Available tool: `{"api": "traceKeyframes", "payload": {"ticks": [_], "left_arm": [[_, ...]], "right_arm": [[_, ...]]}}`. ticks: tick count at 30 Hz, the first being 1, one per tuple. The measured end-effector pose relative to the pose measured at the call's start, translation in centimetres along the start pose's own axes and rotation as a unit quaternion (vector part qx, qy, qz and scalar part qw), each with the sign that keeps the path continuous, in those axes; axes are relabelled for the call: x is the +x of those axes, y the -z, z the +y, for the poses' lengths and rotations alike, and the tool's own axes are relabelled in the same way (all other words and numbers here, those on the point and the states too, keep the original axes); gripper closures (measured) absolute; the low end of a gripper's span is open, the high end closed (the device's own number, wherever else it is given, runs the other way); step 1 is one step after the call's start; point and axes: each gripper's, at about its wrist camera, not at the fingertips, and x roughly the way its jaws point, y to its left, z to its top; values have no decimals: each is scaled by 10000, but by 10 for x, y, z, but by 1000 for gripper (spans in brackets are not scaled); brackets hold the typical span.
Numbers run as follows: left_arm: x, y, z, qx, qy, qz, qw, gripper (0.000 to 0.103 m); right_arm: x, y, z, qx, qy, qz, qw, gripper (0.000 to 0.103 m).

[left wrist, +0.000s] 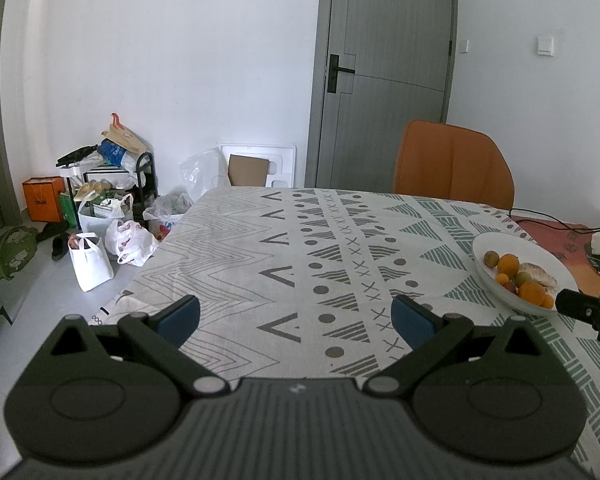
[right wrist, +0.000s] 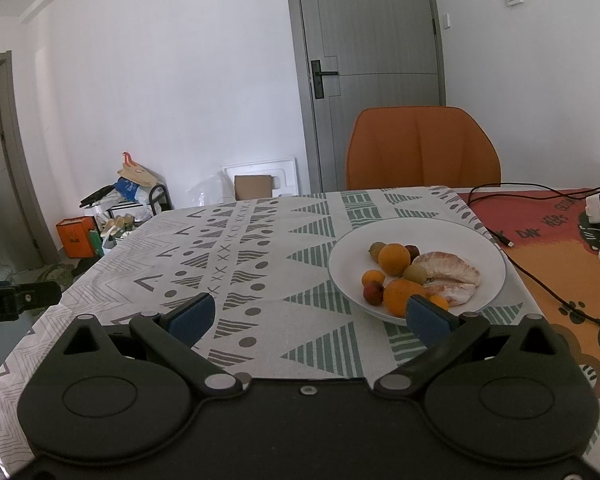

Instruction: Organize fruits

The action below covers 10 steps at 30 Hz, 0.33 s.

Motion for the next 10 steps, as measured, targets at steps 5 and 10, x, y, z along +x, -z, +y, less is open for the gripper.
{"api": "traceKeyframes", "payload": {"ticks": [5,10], "left_arm": [[-2,2,-1,103,-55,-86,9999,2],[-2,2,-1,54,-10,-46,10000,2]], "right_arm": [[0,0,-1,2,5,13,10000,0],[1,1,-2,-4,6,16,10000,0]]}}
